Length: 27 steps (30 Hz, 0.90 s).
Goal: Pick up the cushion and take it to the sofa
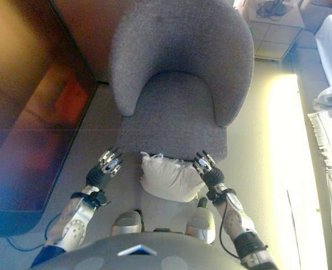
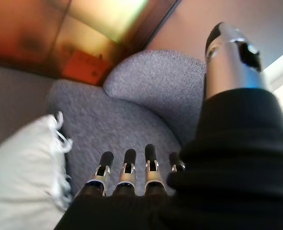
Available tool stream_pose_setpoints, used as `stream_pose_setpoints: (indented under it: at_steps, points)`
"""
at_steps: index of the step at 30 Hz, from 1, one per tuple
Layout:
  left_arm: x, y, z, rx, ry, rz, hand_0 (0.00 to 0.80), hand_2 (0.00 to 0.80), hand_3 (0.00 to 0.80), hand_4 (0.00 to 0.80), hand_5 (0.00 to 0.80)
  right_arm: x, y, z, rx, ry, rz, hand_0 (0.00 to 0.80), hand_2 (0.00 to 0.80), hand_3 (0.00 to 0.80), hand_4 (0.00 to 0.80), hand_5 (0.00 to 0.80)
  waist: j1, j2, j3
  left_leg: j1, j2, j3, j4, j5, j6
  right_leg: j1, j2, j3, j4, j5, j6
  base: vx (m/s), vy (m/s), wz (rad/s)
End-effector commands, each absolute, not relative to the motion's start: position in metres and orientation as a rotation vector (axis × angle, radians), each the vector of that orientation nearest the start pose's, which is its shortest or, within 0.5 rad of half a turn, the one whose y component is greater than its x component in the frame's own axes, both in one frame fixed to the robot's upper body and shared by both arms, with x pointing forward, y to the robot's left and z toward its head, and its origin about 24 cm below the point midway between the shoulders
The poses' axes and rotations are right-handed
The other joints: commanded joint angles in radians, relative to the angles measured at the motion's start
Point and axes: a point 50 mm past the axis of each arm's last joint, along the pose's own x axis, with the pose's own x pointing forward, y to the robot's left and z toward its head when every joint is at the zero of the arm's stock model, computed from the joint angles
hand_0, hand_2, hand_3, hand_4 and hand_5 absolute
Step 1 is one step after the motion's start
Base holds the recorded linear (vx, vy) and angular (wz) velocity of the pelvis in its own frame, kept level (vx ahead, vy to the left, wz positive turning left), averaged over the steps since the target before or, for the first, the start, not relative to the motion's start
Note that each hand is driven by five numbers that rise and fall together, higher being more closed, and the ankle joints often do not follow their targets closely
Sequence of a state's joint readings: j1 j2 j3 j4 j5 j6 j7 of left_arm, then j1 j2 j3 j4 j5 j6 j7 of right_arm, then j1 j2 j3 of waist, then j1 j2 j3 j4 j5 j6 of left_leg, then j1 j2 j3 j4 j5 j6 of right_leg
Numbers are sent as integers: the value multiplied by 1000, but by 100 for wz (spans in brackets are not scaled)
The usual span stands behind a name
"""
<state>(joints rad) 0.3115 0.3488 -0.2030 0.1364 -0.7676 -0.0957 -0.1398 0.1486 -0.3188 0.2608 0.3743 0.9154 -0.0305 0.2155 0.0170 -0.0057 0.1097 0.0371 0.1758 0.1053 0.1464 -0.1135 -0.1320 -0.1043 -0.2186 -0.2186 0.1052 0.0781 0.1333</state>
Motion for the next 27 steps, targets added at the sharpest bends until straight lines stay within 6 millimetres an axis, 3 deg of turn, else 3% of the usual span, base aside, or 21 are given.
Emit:
stream_pose_setpoints:
  at_steps: [1, 3, 6, 8, 10, 14, 17, 21, 23, 24, 27]
  points:
    - [182, 205, -9, -429, 207, -94, 0, 0, 0, 0, 0, 197, -161, -51, 662, 399, 190, 0, 0, 0, 0, 0, 17, -53, -15, 7, 22, -37, 65, 32, 4, 26, -73, 0, -10, 25, 89, 140, -183, 2]
    - [184, 201, -9, -437, 215, -106, 0, 0, 0, 0, 0, 199, -164, -51, 658, 396, 176, 0, 0, 0, 0, 0, 13, -39, -20, 16, 54, -49, 64, 92, -11, 32, -40, -5, 2, -2, 63, 115, -161, 3]
    - [186, 195, -10, -467, 217, -123, 0, 0, 0, 0, 0, 200, -168, -48, 644, 382, 181, 0, 0, 0, 0, 0, 1, -31, -19, -24, 93, -49, 179, 176, -25, 36, -8, -17, 24, -42, 8, 72, -158, 3]
    - [188, 190, -11, -487, 217, -143, 0, 0, 0, 0, 0, 199, -171, -48, 627, 378, 170, 0, 0, 0, 0, 0, -2, -30, -7, -86, 88, -55, 301, 212, -23, 48, 5, -23, 38, -62, -26, 84, -150, 10]
    - [190, 184, -11, -492, 219, -177, 0, 0, 0, 0, 0, 197, -172, -49, 623, 379, 159, 0, 0, 0, 0, 0, -6, -18, 2, -114, 102, -29, 309, 231, -24, 62, 11, -42, 56, -83, -37, 138, -26, 26]
    - [194, 178, -11, -497, 227, -207, 0, 0, 0, 0, 0, 191, -171, -51, 608, 381, 165, 0, 0, 0, 0, 0, 0, 27, 10, -105, 130, 9, 82, 282, -45, 93, 13, -73, 72, -125, -14, 219, 161, 32]
    - [198, 172, -11, -494, 230, -234, 0, 0, 0, 0, 0, 187, -170, -51, 609, 380, 153, 0, 0, 0, 0, 0, 23, 50, 19, -146, 122, 25, -69, 332, -70, 146, 14, -90, 56, -153, 3, 290, 181, 27]
    - [196, 168, -13, -493, 223, -259, 0, 0, 0, 0, 0, 183, -170, -54, 610, 376, 143, 0, 0, 0, 0, 0, 62, 53, 24, -222, 86, 59, -139, 352, -60, 251, -2, -105, 22, -186, 27, 332, 166, 35]
    - [196, 170, -11, -475, 206, -270, 0, 0, 0, 0, 0, 184, -169, -53, 613, 369, 144, 0, 0, 0, 0, 0, 74, 43, 21, -235, 66, 36, -121, 307, -41, 265, -31, -95, 25, -192, 44, 313, 200, 40]
    - [196, 172, -10, -456, 198, -269, 0, 0, 0, 0, 0, 184, -168, -54, 620, 373, 144, 0, 0, 0, 0, 0, 83, 37, 23, -248, 48, -1, -90, 273, -32, 263, -52, -78, 47, -199, 52, 374, 239, 25]
    - [199, 182, -7, -445, 188, -230, 0, 0, 0, 0, 0, 183, -165, -58, 660, 402, 120, 0, 0, 0, 0, 0, 88, 20, 15, -282, 18, 2, 27, 213, 0, 283, -118, -42, 94, -183, 64, 355, 230, -8]
